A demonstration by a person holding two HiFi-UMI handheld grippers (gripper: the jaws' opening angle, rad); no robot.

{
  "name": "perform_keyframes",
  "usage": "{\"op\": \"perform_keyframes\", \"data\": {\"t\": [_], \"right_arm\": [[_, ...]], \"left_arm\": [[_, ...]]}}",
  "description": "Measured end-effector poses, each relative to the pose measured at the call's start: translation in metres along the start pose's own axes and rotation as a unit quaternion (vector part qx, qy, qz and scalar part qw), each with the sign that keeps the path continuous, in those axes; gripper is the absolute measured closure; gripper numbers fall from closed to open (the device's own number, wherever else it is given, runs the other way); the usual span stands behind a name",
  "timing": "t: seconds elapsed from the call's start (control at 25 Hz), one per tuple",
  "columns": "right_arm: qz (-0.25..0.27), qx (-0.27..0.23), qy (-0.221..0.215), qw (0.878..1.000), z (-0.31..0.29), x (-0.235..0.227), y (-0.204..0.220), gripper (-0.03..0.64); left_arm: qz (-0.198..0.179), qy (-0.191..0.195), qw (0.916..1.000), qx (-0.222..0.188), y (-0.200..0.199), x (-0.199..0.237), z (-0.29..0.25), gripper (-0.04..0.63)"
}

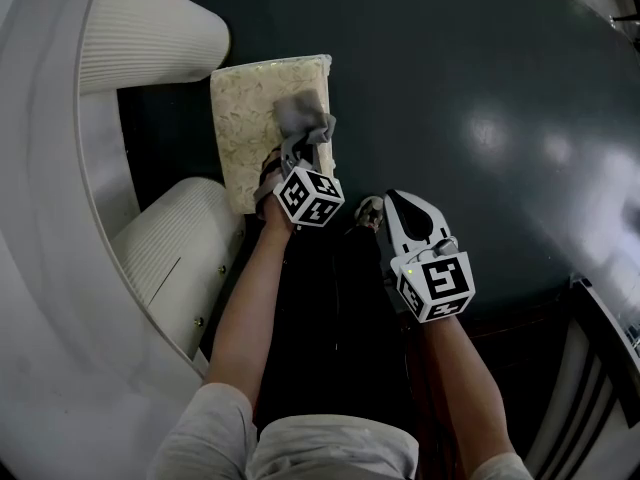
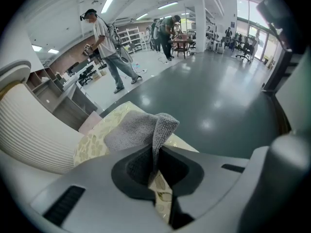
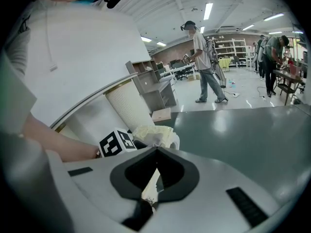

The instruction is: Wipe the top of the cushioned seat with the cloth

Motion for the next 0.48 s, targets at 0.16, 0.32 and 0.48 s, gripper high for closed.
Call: {"op": "perform_keyframes", "data": {"t": [0.16,0.32,0.48], "right_arm": [[0.013,0.007,-0.009,1.0,-0.007,0.013,-0.002,0.607],[0.04,0.02,-0.027,0.999,-0.018,0.031,-0.007,0.607],[0.07,0.032,-0.046,0.996,-0.029,0.052,-0.015,0.607]], "left_arm": [[0.017,-0.007,0.9998,0.007,0.021,0.01,0.003,0.568],[0.051,-0.015,0.9984,0.02,0.049,0.025,0.004,0.568],[0.073,-0.028,0.9964,0.033,0.078,0.042,0.007,0.568]]}}
Point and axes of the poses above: the fingertips, and each gripper's own axes: z backward along the fingers, x to its left, y out of its underside, the point moved 2 cm from there along z, backward along the fingers, and after that the axes turned 14 degrees about x, right-handed, at the moved point
